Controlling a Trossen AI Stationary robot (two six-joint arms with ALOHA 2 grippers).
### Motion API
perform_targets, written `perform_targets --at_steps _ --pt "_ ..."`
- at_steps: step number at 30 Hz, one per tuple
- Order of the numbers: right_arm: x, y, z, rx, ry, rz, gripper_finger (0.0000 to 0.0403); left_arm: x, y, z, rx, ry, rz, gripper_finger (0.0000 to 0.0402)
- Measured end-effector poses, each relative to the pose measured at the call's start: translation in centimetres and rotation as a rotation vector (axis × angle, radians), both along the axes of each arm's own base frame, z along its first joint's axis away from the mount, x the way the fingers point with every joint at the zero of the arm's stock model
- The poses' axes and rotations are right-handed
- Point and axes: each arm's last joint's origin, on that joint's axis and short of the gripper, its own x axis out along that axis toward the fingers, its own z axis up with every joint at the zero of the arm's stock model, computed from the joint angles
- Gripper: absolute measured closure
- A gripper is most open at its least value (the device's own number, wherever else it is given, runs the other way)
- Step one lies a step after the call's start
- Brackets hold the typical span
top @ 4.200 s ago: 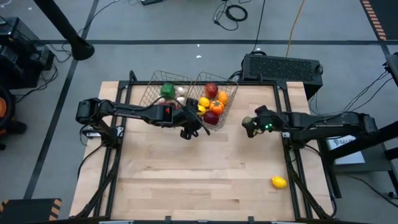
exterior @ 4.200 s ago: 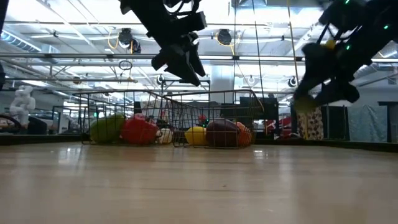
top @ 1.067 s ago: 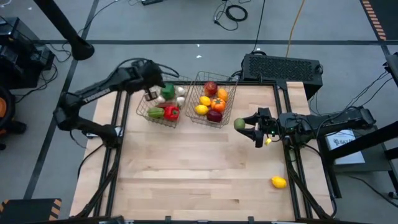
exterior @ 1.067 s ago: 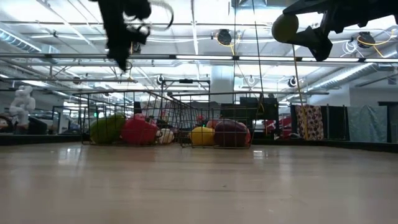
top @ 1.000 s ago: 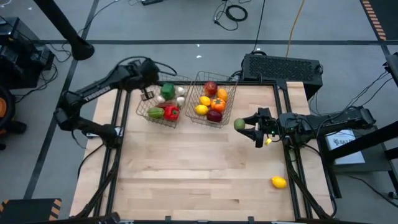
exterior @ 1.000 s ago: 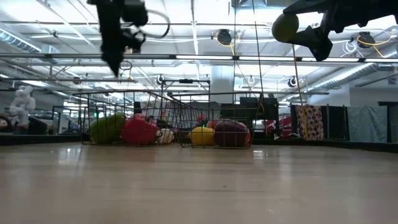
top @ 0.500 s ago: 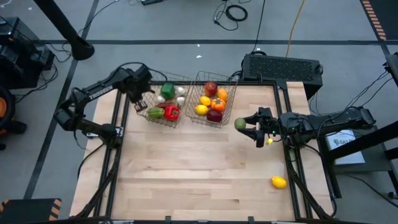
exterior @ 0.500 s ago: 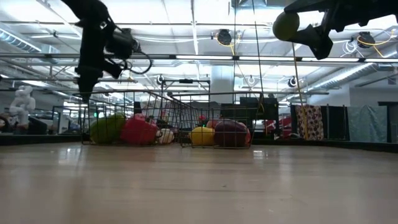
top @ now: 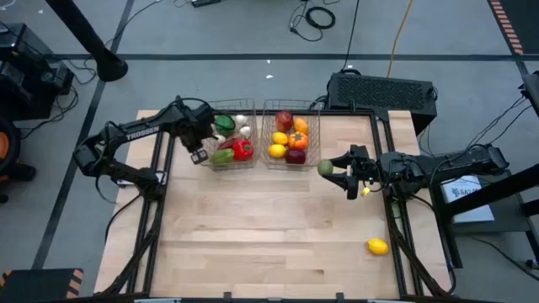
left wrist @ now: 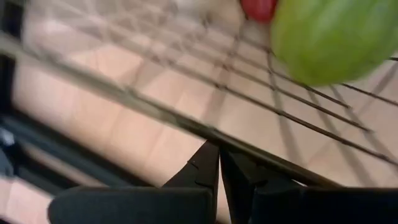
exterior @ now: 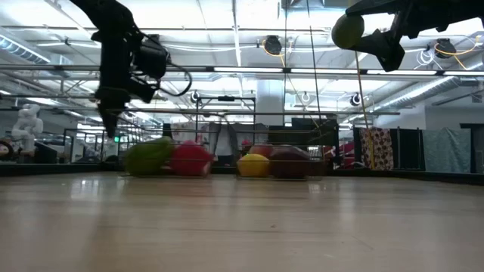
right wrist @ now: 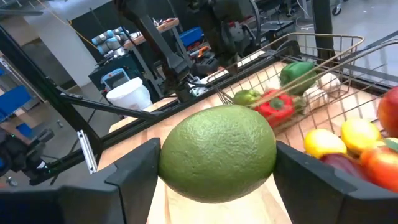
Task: Sort produce into baskets
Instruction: Put the green lemon into the right mesh basket
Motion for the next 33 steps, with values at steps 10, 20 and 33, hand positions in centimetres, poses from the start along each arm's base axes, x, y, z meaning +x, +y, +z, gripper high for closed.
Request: perform_targets --at_steps 10,20,33 --pt "0.0 0.0 0.0 0.001 0.000 0.000 0.0129 1.6 -0.4 0.2 0.129 -0.019 -0.102 0.0378" --pt "0.0 0.0 -0.1 -0.001 0.009 0.000 0.0129 0.8 0.2 0.4 0.300 0.153 -0.079 0.0378" --pt "0.0 0.0 -0.1 -0.007 0.009 0.001 0.0129 0.8 3.9 0.7 0.444 0.074 -0.119 0.0378"
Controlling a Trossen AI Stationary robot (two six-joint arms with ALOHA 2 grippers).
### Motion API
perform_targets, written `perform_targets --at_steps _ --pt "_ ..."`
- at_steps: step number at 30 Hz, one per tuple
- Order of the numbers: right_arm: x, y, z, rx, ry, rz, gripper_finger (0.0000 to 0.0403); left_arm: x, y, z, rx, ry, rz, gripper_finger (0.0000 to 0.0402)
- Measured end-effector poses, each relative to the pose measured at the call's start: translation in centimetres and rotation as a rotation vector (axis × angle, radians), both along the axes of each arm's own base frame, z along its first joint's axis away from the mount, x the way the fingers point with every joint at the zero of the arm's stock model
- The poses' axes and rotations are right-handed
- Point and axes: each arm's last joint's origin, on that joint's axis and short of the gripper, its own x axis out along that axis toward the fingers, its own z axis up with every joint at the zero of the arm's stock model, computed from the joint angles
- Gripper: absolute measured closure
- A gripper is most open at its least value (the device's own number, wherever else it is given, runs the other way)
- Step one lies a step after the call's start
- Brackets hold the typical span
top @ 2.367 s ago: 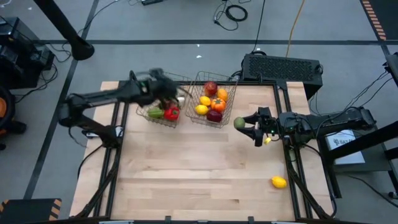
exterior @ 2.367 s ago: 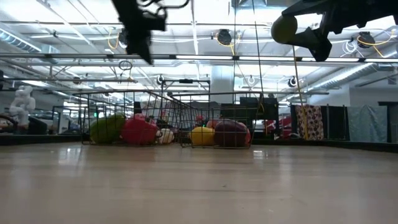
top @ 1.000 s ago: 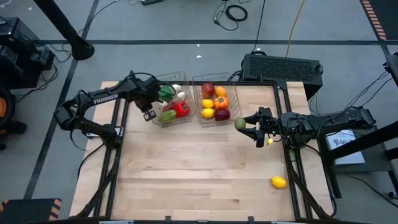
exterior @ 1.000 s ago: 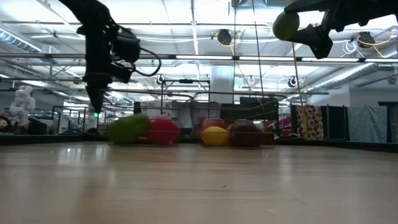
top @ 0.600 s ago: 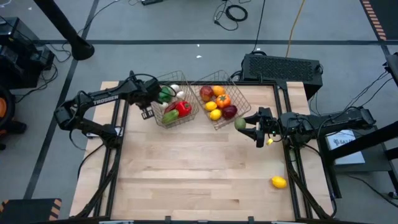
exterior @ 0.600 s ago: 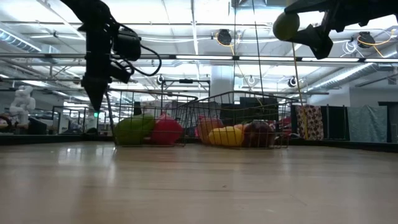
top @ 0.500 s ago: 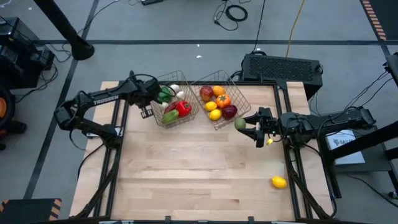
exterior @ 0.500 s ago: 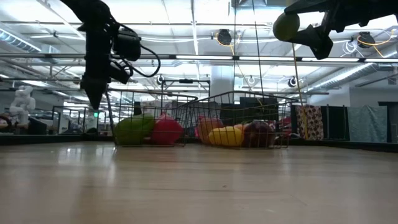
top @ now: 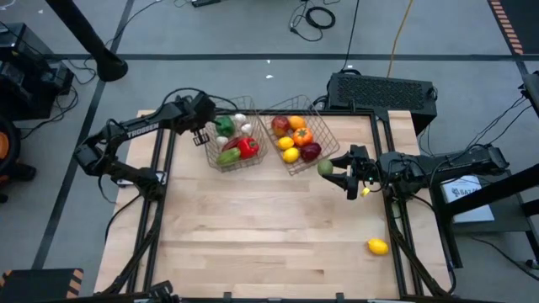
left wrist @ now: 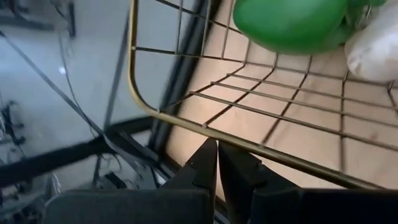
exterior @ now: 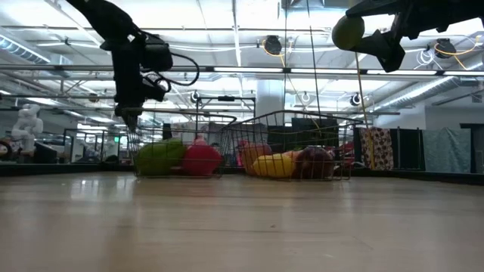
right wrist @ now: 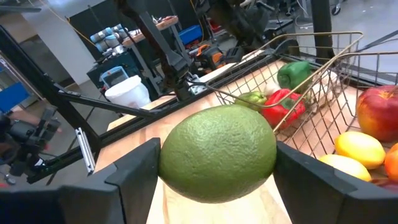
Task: Sort produce into baskets
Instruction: Put the green lemon into the right mesh basket
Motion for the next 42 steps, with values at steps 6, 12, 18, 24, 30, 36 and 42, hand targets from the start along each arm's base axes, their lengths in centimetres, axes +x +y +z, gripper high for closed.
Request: perform_targets --at_steps 6,12,18,24,30,36,42 --pt "0.0 0.0 0.0 -0.002 0.000 0.000 0.0129 0.6 0.4 0.3 0.052 -0.046 -0.038 0.0378" --pt "0.0 0.0 0.0 0.000 -0.001 0.000 0.0129 0.9 0.7 0.5 0.066 -0.098 -0.047 0.0378" --pt "0.0 0.0 0.0 0.006 -0.002 -0.001 0.0129 1.6 0.3 0.6 0.063 -0.154 -0.061 0.0378" --pt "0.0 0.0 0.0 0.005 -0.002 -0.001 0.0129 2.1 0.2 1.6 0.136 -0.132 -0.045 0.0378" --pt "0.0 0.0 0.0 0.005 -0.002 -0.001 0.0129 2.8 -0.1 3.6 0.163 -0.161 -0.055 0.0378" --pt "0.0 0.0 0.0 0.006 -0.002 -0.001 0.0129 3.0 -3.0 6.4 0.042 -0.265 -0.035 0.0378" --pt "0.0 0.0 0.0 0.006 -0.001 -0.001 0.0129 5.2 -9.2 6.5 -0.170 -0.349 -0.282 0.0378"
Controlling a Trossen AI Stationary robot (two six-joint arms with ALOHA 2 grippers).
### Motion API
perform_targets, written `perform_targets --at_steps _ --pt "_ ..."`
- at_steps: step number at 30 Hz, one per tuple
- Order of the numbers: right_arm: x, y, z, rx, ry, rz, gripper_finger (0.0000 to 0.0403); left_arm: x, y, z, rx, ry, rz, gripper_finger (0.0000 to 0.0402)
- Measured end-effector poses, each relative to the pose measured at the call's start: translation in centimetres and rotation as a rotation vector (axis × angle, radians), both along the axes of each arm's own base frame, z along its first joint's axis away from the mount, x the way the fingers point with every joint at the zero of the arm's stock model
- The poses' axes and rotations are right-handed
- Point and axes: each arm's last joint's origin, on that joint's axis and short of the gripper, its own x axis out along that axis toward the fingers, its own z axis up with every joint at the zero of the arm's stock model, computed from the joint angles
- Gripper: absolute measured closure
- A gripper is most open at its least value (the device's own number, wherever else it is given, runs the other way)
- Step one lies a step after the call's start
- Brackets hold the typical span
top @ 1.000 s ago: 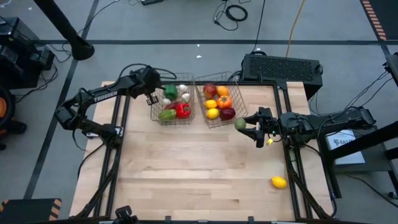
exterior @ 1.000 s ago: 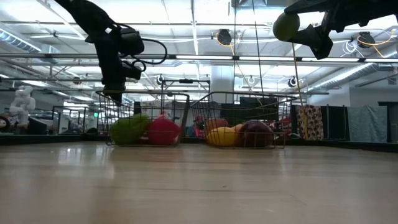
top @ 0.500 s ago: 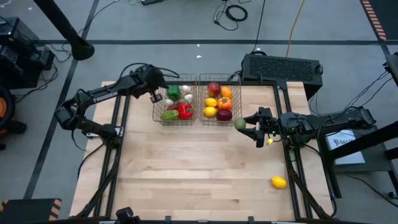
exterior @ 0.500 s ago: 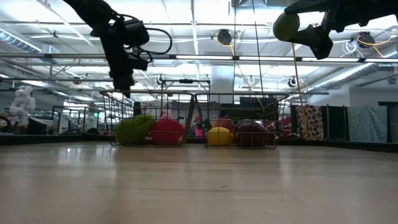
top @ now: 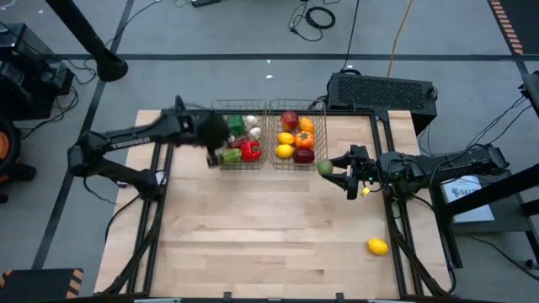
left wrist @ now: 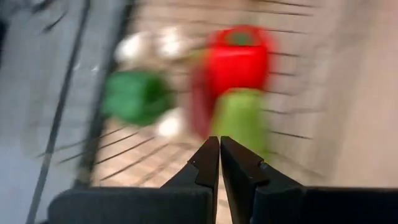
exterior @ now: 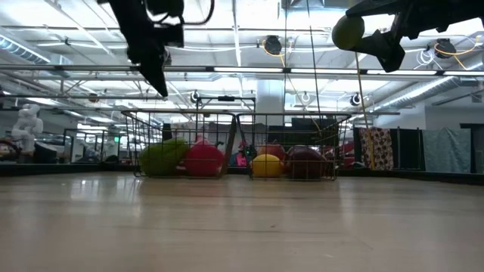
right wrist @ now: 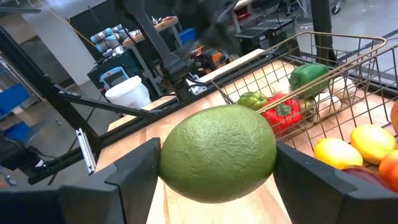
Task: Sort produce into baskets
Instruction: Put the green lemon into the right mesh basket
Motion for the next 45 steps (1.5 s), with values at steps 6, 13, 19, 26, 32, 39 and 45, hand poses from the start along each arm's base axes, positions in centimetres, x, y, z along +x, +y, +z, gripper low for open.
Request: perform_targets --at_steps 6,13,19,26,32,39,45 --pt "0.0 0.0 0.0 0.011 -0.001 0.000 0.0129 1.8 -6.8 -2.1 -0.073 0.042 -0.181 0.0378" --pt "0.0 0.0 0.1 0.006 -0.006 0.001 0.0129 1.3 -9.8 -4.3 -0.035 0.118 -0.208 0.0378" --pt "0.0 -0.1 0.1 -0.001 -0.009 -0.033 0.0129 1.4 -9.4 -5.5 -0.029 0.103 -0.197 0.0378" --pt "0.0 -0.1 0.2 -0.006 -0.019 -0.058 0.0129 1.7 -8.5 -5.7 0.004 0.080 -0.187 0.0378" --pt "0.0 -0.1 0.2 -0.007 -0.019 -0.058 0.0129 1.6 -7.6 -5.7 0.042 0.092 -0.175 0.0378" --pt "0.0 -0.2 0.2 -0.010 -0.023 -0.077 0.0129 1.6 -6.8 -5.7 0.060 0.103 -0.179 0.0378" --pt "-0.1 -0.7 0.3 -0.019 -0.036 -0.247 0.0129 1.6 -5.9 -5.6 0.075 0.107 -0.177 0.0378"
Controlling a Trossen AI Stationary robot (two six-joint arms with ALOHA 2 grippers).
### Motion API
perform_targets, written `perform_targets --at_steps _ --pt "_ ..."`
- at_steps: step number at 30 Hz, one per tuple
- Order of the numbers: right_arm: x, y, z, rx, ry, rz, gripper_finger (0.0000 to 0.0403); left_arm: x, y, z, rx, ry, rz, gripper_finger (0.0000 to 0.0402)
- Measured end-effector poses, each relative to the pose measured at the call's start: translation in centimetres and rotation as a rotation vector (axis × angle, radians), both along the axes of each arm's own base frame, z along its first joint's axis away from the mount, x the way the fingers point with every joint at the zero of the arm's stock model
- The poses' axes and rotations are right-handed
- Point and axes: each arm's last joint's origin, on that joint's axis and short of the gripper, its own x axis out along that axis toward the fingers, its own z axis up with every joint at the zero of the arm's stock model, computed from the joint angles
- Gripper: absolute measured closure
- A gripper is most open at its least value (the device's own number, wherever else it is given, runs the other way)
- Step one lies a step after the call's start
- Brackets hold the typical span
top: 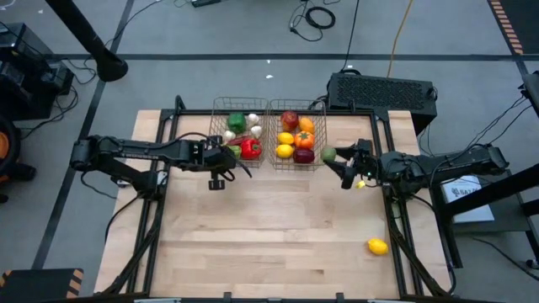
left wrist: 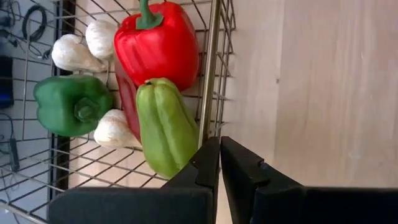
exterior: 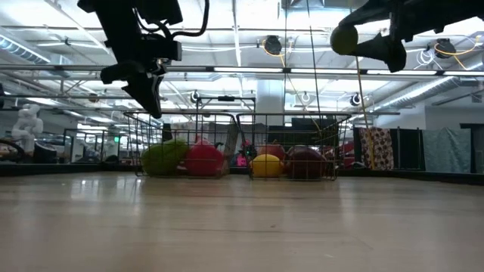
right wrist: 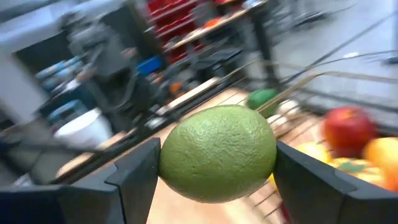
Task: Sort produce into baskets
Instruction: Put the green lemon into the right mesh basket
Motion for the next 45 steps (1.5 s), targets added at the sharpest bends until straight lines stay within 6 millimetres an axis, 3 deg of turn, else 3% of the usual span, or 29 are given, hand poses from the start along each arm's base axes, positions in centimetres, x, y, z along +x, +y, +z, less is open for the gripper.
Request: perform_targets --at_steps 11,18,25,31,38,45 --pt "1.6 -2.4 -1.4 -0.045 0.099 -0.224 0.0129 0.8 0.1 0.6 0.007 -0.075 -0.044 0.0378" --pt "2.9 -6.1 -2.3 -0.094 0.151 -0.391 0.0129 2.1 -0.7 3.3 0.027 -0.205 -0.075 0.0378" --pt "4.1 -9.4 -3.5 -0.037 0.136 -0.297 0.0129 3.3 -1.8 4.8 0.040 -0.360 -0.111 0.0378" --pt "4.7 -10.1 -5.4 0.011 0.235 -0.310 0.0129 3.8 -2.6 4.3 -0.005 -0.362 -0.107 0.0378" --pt "5.3 -10.3 -6.6 0.038 0.286 -0.290 0.0129 5.8 -3.5 2.2 -0.057 -0.336 -0.162 0.0378" --pt "5.8 -11.8 -6.7 -0.039 0.245 -0.355 0.0129 7.0 -3.7 0.7 -0.030 -0.299 -0.212 0.0378"
